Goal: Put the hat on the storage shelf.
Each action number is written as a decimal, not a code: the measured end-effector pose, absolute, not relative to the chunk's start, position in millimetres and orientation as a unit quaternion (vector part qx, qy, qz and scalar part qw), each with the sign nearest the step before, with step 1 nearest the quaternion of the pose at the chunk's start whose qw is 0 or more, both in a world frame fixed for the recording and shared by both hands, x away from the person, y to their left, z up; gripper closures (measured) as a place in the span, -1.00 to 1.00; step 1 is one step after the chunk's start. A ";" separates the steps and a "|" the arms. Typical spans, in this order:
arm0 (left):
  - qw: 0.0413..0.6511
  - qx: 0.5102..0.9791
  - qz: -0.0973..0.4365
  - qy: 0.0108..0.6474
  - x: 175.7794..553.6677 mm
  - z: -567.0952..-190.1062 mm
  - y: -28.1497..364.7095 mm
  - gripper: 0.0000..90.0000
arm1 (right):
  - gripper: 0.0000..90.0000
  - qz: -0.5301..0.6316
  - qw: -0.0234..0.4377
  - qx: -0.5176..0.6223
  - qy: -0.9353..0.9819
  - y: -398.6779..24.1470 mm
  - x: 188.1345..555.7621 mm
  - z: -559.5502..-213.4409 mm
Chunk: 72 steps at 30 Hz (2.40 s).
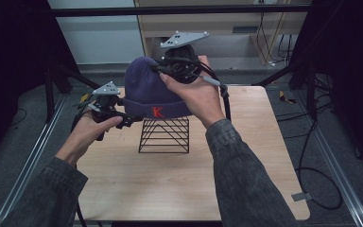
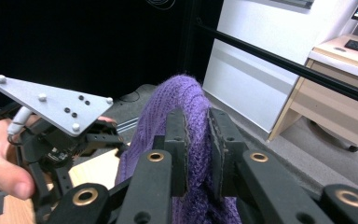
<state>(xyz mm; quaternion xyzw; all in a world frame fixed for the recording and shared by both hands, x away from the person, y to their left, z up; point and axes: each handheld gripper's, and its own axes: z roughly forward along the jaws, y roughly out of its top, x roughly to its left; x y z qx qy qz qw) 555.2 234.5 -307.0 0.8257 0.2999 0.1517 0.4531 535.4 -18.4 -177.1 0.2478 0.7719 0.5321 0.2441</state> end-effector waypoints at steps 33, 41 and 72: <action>0.431 0.816 0.206 0.325 549.9 -298.6 240.0 0.55 | 0.74 0.501 0.241 0.310 0.771 -40.8 575.3 -212.6; 0.429 0.817 0.194 0.332 550.5 -313.2 241.3 0.55 | 0.73 0.489 0.233 0.312 0.780 -40.0 576.4 -225.6; 0.419 0.822 0.178 0.343 546.5 -350.9 249.5 0.55 | 0.71 0.454 0.216 0.310 0.807 -28.1 578.7 -258.4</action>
